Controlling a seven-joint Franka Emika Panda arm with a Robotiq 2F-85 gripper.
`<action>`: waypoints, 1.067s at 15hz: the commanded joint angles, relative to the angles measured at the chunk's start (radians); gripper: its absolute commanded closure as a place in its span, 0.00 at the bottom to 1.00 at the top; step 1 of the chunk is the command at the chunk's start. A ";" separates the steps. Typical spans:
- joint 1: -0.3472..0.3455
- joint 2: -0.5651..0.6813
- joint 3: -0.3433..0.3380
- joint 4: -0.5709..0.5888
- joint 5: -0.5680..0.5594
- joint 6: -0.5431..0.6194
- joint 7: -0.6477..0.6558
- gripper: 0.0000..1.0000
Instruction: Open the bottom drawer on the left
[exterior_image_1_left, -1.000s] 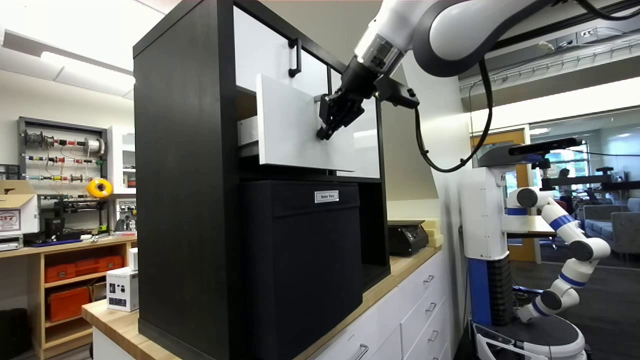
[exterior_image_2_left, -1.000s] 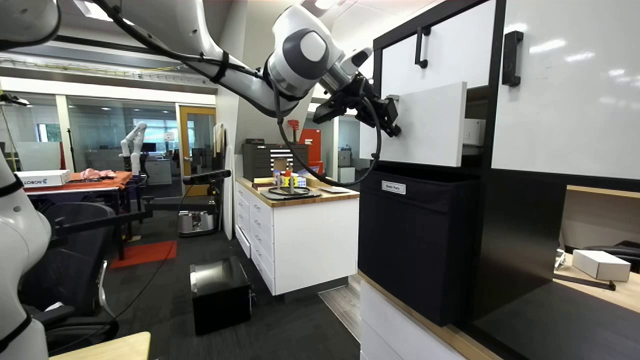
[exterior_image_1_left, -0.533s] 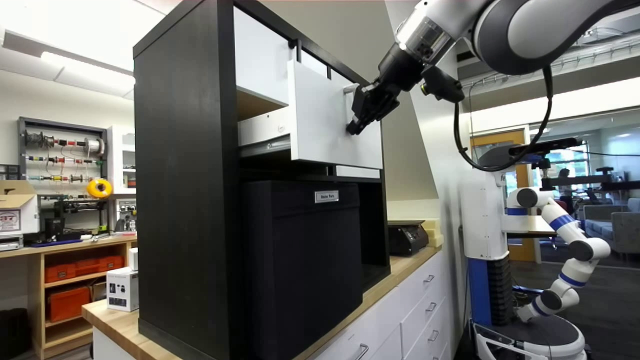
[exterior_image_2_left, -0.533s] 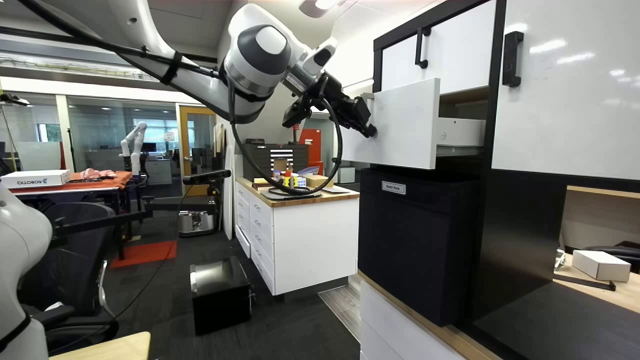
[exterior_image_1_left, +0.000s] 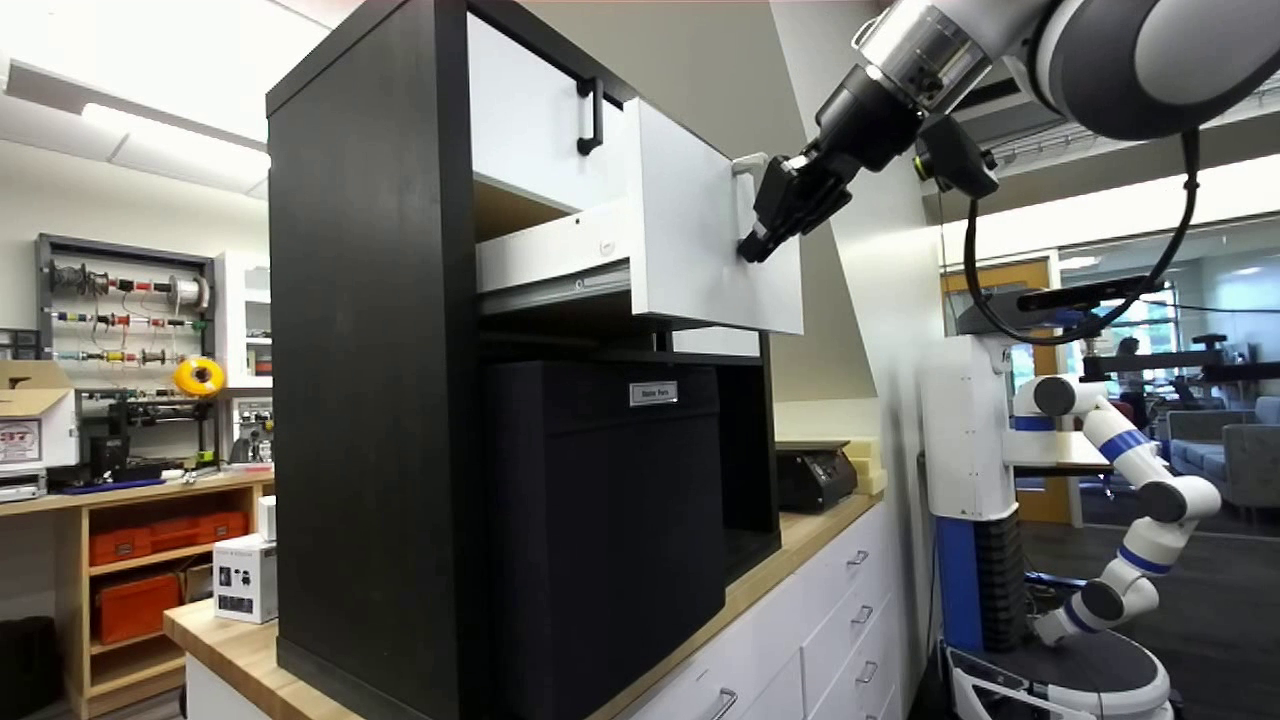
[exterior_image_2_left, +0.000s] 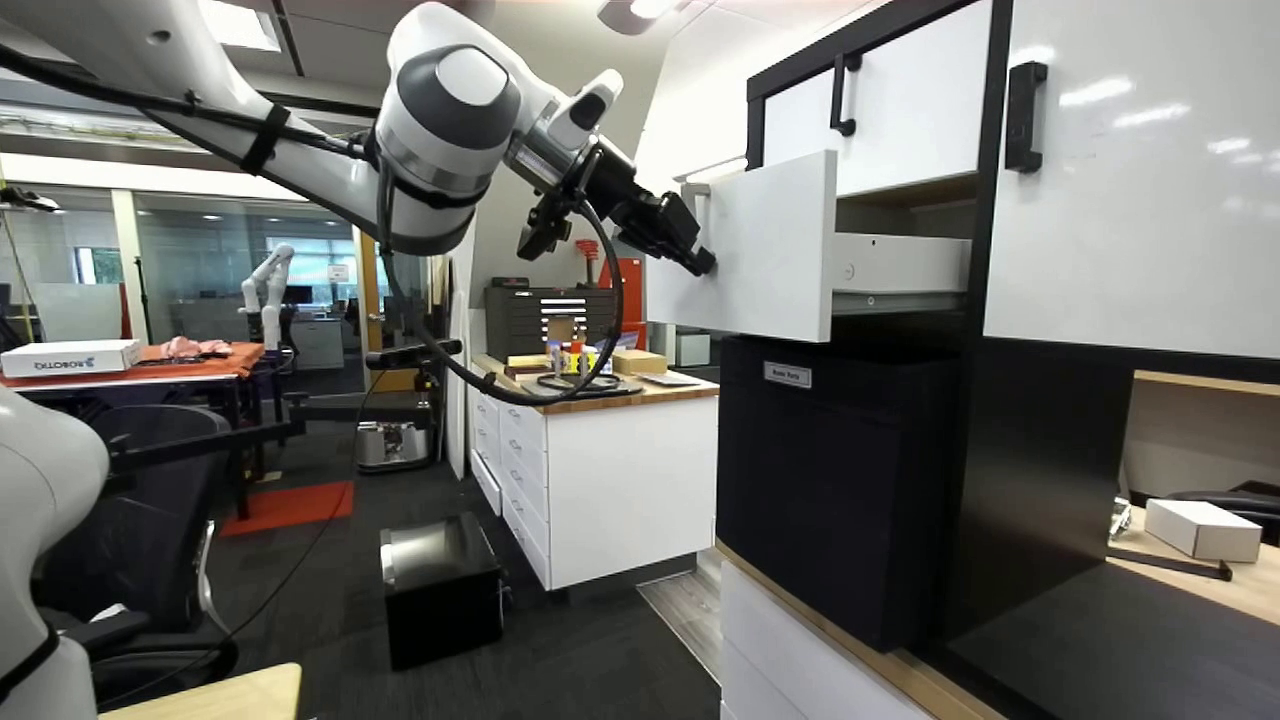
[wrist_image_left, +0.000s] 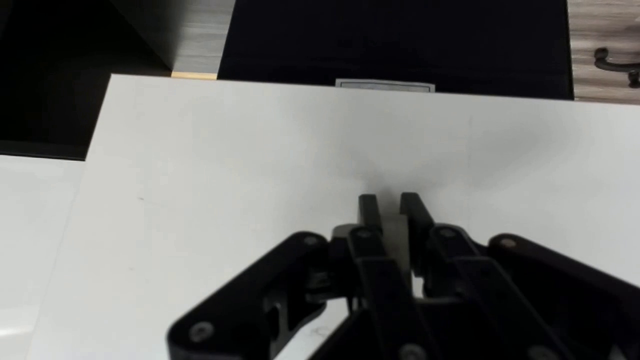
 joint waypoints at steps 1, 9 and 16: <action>-0.069 -0.038 0.033 -0.104 -0.032 -0.053 0.074 0.59; -0.087 0.008 0.077 -0.163 0.245 -0.208 -0.126 0.08; 0.012 0.040 0.014 -0.107 0.535 -0.463 -0.349 0.00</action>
